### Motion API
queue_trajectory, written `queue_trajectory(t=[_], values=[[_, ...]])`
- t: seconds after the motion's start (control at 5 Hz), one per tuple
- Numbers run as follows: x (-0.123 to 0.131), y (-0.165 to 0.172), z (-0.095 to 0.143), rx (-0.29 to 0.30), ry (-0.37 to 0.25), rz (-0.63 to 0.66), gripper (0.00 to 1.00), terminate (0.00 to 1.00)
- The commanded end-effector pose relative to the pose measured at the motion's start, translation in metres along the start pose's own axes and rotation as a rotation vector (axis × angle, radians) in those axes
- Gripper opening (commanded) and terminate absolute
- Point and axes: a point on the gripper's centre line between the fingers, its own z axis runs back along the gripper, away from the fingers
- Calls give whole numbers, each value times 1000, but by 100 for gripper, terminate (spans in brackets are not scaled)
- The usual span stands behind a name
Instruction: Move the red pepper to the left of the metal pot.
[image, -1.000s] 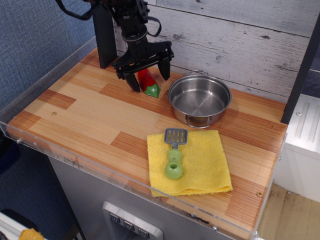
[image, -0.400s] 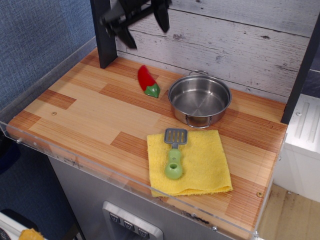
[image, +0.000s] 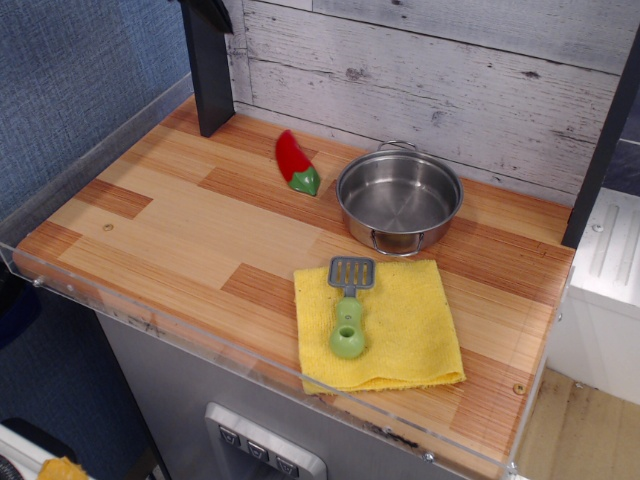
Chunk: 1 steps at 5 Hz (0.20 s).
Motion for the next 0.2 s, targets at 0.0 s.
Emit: queue_trajectory(t=[0.0], values=[[-2,2,19,-18,-45,-6,100,100]])
